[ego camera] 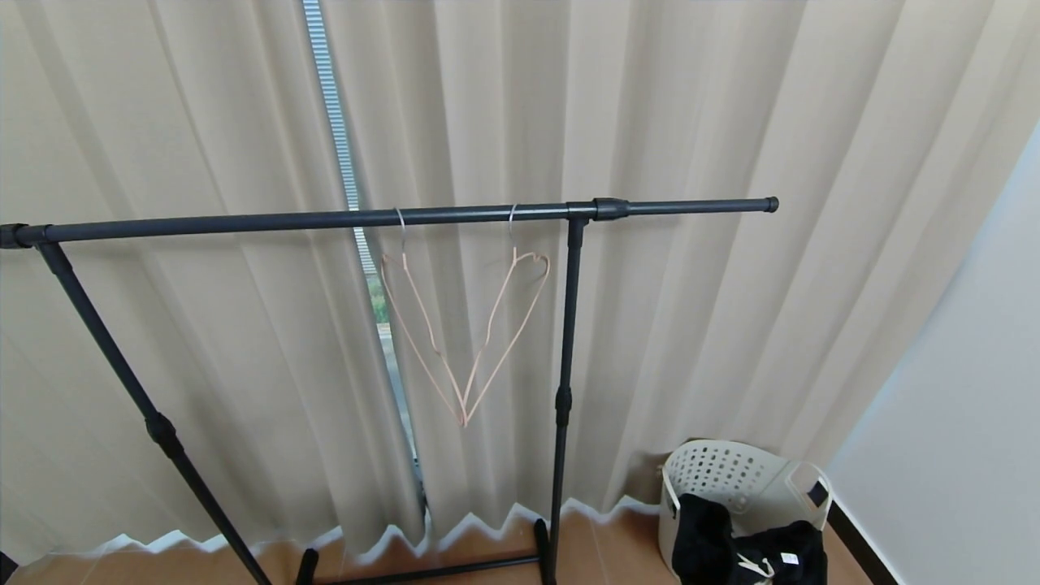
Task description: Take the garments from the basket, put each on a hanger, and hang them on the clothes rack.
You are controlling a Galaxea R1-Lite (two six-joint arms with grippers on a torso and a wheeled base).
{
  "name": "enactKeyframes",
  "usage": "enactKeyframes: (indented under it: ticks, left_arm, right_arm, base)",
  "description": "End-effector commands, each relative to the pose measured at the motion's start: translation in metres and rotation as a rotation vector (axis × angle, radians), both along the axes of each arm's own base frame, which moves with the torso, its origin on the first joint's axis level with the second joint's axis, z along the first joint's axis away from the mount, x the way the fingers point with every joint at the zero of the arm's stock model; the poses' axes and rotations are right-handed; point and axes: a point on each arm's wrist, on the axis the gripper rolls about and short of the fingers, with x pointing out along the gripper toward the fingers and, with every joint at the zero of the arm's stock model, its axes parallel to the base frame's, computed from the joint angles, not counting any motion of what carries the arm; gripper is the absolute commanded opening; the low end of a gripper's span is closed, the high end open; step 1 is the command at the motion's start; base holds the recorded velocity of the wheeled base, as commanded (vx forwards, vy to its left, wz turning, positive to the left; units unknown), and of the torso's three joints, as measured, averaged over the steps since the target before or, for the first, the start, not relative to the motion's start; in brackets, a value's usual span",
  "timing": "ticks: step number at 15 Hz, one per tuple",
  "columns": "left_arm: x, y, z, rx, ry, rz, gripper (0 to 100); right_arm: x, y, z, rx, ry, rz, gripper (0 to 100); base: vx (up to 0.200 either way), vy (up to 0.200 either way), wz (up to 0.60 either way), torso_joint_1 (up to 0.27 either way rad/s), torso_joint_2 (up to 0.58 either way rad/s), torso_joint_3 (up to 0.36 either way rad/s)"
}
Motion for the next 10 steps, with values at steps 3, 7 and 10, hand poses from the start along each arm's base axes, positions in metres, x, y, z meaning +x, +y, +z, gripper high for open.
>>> enactKeyframes:
  ticks: [3, 7, 10]
  left_arm:
    - [-0.0001, 0.0000, 0.0003, 0.001, -0.002, 0.000, 100]
    - [-0.0001, 0.0000, 0.0003, -0.001, -0.001, 0.000, 100]
    - [0.0000, 0.0000, -0.0001, -0.001, 0.000, 0.000, 100]
  right_arm:
    - [0.0000, 0.0000, 0.0000, 0.000, 0.000, 0.001, 100]
    - [0.0000, 0.0000, 0.0000, 0.000, 0.000, 0.001, 100]
    - [0.0000, 0.0000, 0.0000, 0.001, 0.000, 0.001, 100]
  base:
    - [0.000, 0.000, 0.00, -0.155, 0.36, 0.199]
    - [0.000, 0.000, 0.00, -0.156, 0.38, 0.212]
    - [0.000, 0.000, 0.00, -0.181, 0.45, 0.255]
